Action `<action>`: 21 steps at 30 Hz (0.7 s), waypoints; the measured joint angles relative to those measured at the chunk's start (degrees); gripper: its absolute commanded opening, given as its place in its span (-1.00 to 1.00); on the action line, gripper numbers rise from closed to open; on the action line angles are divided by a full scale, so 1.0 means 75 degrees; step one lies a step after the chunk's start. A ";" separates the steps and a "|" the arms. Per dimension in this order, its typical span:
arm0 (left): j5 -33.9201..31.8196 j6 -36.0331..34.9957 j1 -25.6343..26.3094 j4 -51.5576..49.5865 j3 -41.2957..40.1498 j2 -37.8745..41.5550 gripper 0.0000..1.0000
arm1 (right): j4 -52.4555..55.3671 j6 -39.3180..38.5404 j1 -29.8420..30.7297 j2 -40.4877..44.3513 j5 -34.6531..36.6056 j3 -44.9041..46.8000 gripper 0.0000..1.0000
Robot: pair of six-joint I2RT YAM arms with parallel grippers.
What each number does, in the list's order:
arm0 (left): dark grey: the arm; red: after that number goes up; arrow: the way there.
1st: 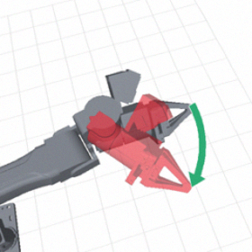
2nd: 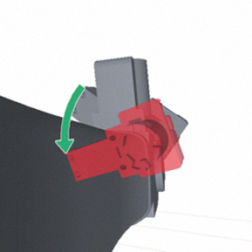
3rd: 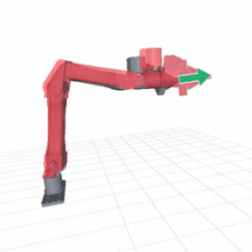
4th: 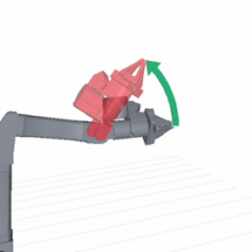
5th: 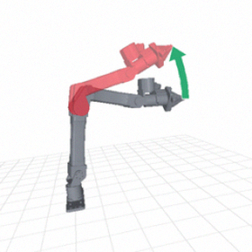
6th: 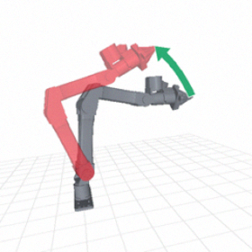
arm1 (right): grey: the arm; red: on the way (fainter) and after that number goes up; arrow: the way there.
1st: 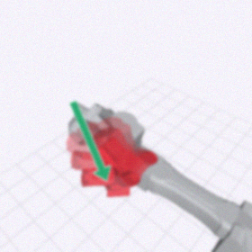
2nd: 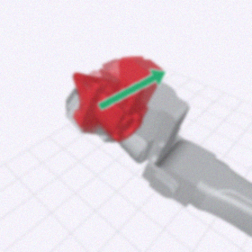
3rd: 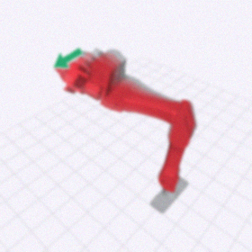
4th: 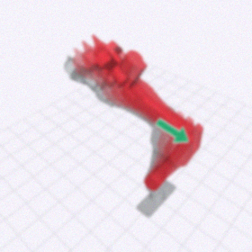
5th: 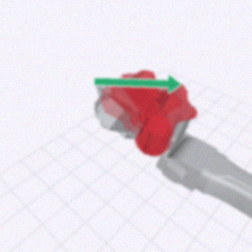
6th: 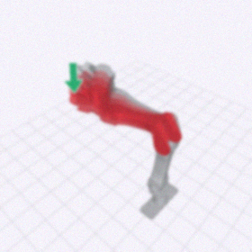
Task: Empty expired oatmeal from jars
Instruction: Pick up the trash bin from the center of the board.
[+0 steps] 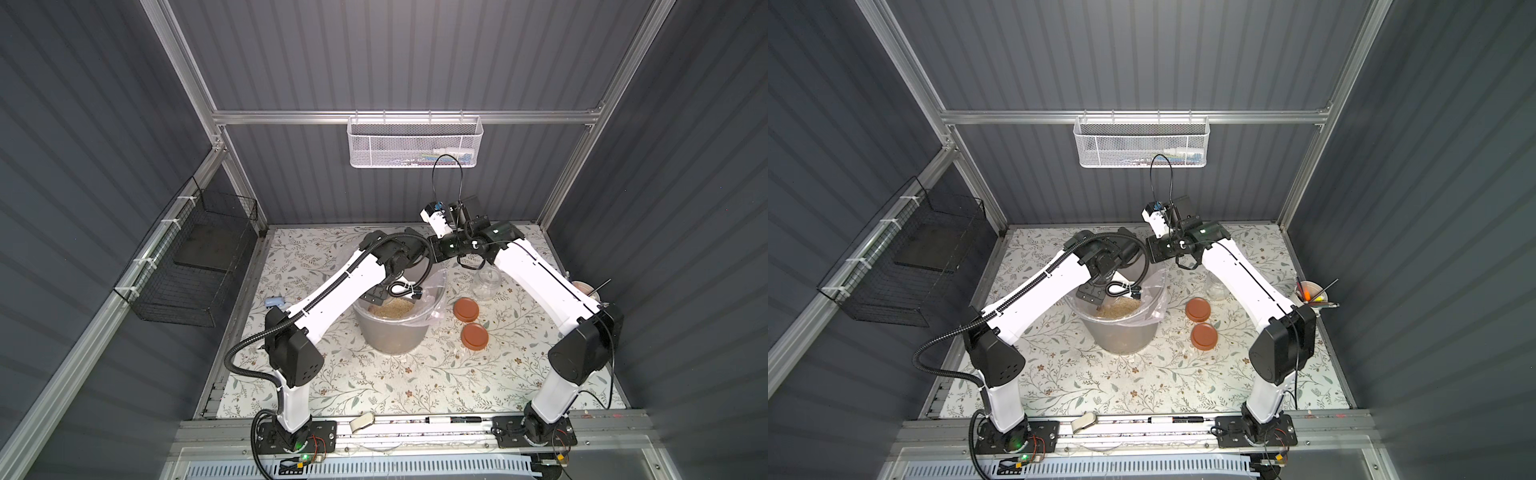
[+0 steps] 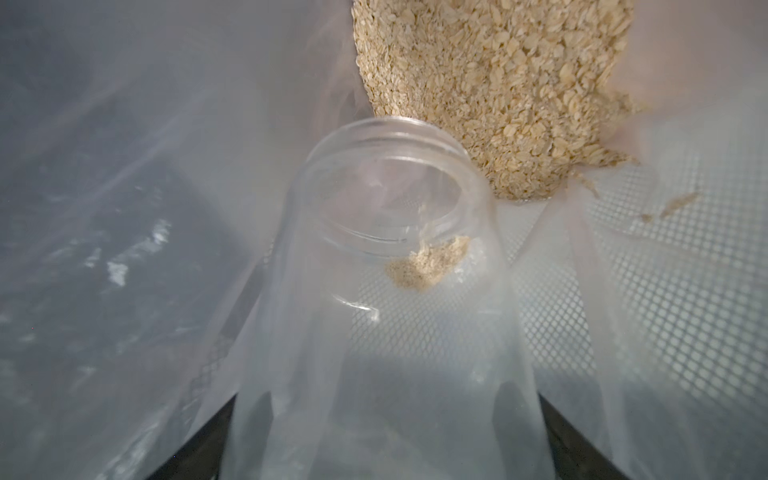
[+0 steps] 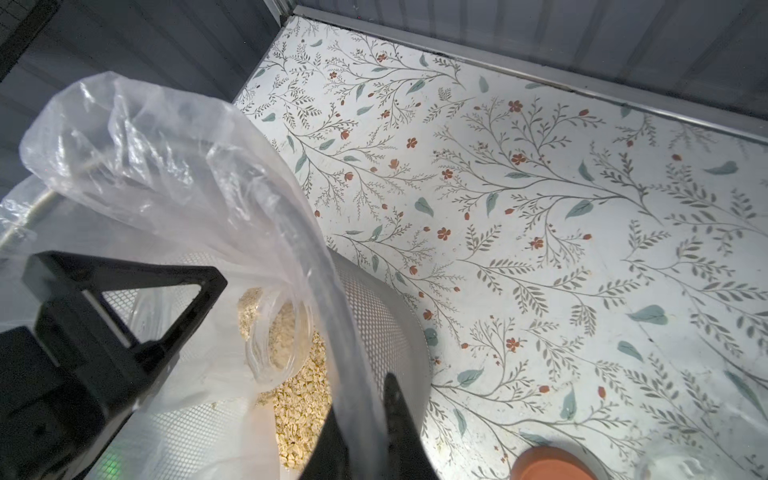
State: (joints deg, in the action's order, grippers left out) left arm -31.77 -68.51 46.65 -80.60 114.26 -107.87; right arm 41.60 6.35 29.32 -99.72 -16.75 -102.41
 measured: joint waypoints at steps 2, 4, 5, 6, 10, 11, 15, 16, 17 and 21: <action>-0.0195 -0.0160 0.0128 0.0052 0.0114 0.0000 -1.00 | -0.0006 -0.0073 0.0012 0.0152 0.0154 0.0015 -1.00; -0.0399 -0.0283 0.0239 0.0096 0.0251 0.0000 -1.00 | -0.0117 -0.0152 0.0012 0.0323 0.0274 0.0085 -1.00; -0.0507 -0.0350 0.0297 0.0111 0.0335 0.0000 -1.00 | -0.0181 -0.0216 0.0009 0.0425 0.0335 0.0137 -1.00; -0.0597 -0.0405 0.0356 0.0119 0.0414 0.0000 -1.00 | -0.0224 -0.0259 0.0009 0.0498 0.0385 0.0169 -1.00; -0.1026 -0.0621 0.0621 0.0131 0.0629 0.0000 -1.00 | -0.0443 -0.0463 0.0012 0.0705 0.0565 0.0236 -1.00; -0.1139 -0.0679 0.0714 0.0143 0.0653 0.0000 -1.00 | -0.0495 -0.0513 0.0012 0.0723 0.0597 0.0242 -1.00; -0.1553 -0.1011 0.1005 0.0245 0.0705 0.0000 -1.00 | -0.0729 -0.0653 0.0009 0.0734 0.0641 0.0306 -1.00; -0.1676 -0.1110 0.1072 0.0303 0.0731 0.0003 -1.00 | -0.0804 -0.0673 0.0009 0.0740 0.0641 0.0350 -1.00; -0.1795 -0.1215 0.1128 0.0367 0.0749 0.0003 -1.00 | -0.0898 -0.0694 0.0012 0.0746 0.0638 0.0405 -1.00; -0.2063 -0.1568 0.1291 0.0589 0.0758 0.0038 -1.00 | -0.1247 -0.0705 0.0020 0.0769 0.0595 0.0647 -1.00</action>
State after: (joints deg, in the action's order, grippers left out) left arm -47.24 -80.27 56.34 -76.18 119.94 -107.59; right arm 32.25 1.06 29.47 -93.95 -12.29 -97.56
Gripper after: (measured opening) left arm 0.869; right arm 0.125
